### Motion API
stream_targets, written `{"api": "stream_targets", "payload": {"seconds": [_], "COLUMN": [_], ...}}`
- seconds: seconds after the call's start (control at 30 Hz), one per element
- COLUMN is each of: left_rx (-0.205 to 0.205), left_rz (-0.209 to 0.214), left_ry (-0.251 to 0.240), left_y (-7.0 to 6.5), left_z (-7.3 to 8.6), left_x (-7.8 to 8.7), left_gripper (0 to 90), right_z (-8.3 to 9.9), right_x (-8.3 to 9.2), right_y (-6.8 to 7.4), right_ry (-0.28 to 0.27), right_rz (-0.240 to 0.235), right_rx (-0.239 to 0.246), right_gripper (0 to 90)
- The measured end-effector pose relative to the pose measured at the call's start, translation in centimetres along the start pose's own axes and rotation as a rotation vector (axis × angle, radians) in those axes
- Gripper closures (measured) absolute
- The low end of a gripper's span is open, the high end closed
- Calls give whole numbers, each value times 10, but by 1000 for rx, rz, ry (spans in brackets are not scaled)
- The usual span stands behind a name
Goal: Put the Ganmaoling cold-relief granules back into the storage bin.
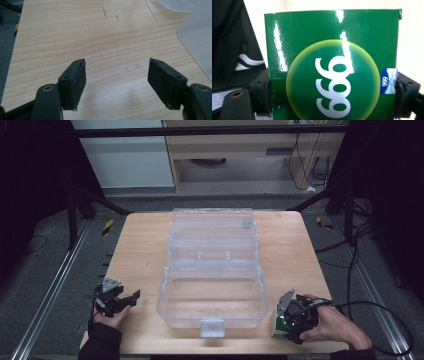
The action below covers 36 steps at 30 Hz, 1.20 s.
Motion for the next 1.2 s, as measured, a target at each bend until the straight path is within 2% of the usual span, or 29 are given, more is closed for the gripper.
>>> {"api": "stream_targets", "payload": {"seconds": [0.23, 0.47, 0.6, 0.9, 1.03, 1.2], "left_rx": [-1, -2, -1, -2, -2, -3], "left_rz": [0, 1, 1, 2, 3, 4], "left_ry": [0, 2, 1, 3, 6, 6], "left_y": [0, -1, 0, -1, -1, -1], "left_z": [0, 0, 0, 0, 0, 1], "left_x": [0, 0, 0, 0, -1, -1], "left_gripper": [302, 302, 302, 302, 302, 302], "right_z": [-5, -8, -15, -23, -33, -46], "right_x": [17, 40, 57, 81, 96, 107], "right_y": [-1, -1, -1, -5, -7, -8], "right_ry": [-41, -61, -90, -93, -105, -112], "right_rz": [11, 19, 25, 44, 58, 73], "right_rx": [-11, -25, -29, -15, 2, 23], "right_gripper": [156, 157, 157, 157, 157, 157]}}
Point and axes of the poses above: each handheld gripper's, and its own axes: x roughly backward along the jaws, z roughly out of its underside, y roughly to its left, the point moved 9 cm from there along -x, roughly forward along the jaws, and after that the axes turned 4 degrees about -y, right-handed, at the moved point
